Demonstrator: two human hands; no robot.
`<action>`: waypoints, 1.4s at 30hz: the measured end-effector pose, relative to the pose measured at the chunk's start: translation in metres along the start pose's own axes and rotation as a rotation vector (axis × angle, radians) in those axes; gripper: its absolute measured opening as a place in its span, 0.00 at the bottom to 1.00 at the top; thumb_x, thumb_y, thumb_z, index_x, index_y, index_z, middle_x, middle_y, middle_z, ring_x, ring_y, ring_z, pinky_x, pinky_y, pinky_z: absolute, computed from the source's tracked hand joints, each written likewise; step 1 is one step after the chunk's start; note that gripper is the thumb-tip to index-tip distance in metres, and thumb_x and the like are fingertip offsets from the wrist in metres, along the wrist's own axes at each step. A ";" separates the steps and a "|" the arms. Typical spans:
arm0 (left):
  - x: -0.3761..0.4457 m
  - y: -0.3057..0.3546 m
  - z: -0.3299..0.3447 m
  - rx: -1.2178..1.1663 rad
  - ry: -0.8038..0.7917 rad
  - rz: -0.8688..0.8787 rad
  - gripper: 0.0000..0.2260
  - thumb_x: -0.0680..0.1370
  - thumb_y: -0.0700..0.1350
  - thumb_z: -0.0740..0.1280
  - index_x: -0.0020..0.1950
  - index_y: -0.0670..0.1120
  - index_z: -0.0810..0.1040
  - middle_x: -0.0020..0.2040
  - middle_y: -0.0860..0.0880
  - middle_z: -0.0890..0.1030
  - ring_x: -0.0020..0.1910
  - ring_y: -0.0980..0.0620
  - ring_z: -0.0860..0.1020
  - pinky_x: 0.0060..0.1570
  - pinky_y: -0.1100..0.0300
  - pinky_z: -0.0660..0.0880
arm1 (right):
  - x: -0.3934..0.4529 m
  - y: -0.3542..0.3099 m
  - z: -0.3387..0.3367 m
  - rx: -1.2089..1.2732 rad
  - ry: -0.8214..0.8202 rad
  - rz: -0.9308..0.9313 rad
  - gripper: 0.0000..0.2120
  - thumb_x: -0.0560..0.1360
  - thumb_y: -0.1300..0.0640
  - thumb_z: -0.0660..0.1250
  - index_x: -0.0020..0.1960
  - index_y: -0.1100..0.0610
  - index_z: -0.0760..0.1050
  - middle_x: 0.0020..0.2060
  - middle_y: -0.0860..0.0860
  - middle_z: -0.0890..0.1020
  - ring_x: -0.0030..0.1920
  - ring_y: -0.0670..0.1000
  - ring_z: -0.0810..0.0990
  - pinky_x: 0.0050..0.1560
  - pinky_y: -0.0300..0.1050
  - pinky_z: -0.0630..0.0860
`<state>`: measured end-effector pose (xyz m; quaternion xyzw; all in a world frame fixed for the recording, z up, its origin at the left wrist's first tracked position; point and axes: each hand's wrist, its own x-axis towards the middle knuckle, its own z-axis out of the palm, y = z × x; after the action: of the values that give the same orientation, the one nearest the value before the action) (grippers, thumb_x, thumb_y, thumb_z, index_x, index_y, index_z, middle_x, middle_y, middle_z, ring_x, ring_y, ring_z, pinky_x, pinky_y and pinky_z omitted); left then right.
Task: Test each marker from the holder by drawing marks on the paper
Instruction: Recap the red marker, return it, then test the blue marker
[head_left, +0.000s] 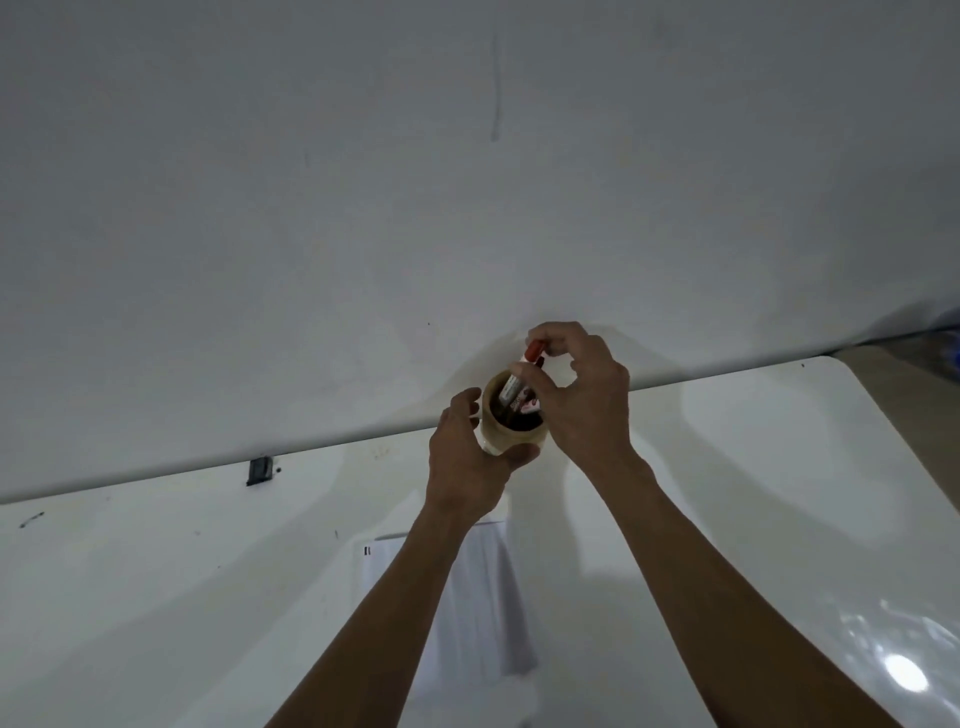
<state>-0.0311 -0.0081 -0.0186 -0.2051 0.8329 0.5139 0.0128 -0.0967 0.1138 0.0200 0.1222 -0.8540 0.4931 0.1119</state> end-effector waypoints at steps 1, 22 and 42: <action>0.000 0.000 0.001 0.000 0.002 0.012 0.39 0.65 0.53 0.82 0.71 0.49 0.68 0.68 0.50 0.77 0.64 0.49 0.77 0.58 0.59 0.74 | 0.001 0.003 0.001 -0.026 -0.003 -0.012 0.14 0.70 0.60 0.79 0.54 0.56 0.81 0.47 0.49 0.85 0.53 0.50 0.79 0.53 0.28 0.70; 0.000 0.002 0.002 -0.051 0.008 0.095 0.32 0.67 0.48 0.81 0.67 0.51 0.72 0.63 0.51 0.80 0.59 0.50 0.79 0.57 0.58 0.76 | -0.035 0.017 -0.017 -0.008 -0.045 0.180 0.23 0.65 0.53 0.83 0.55 0.55 0.80 0.49 0.48 0.81 0.43 0.45 0.79 0.40 0.30 0.74; 0.000 -0.003 0.003 -0.021 -0.003 0.130 0.32 0.68 0.46 0.80 0.69 0.50 0.70 0.64 0.52 0.79 0.61 0.49 0.79 0.59 0.52 0.78 | -0.034 -0.021 -0.051 0.162 0.249 0.129 0.07 0.77 0.55 0.74 0.51 0.58 0.82 0.40 0.48 0.84 0.43 0.43 0.84 0.39 0.28 0.76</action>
<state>-0.0313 -0.0064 -0.0223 -0.1501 0.8389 0.5228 -0.0216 -0.0538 0.1512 0.0516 0.0137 -0.7970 0.5779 0.1749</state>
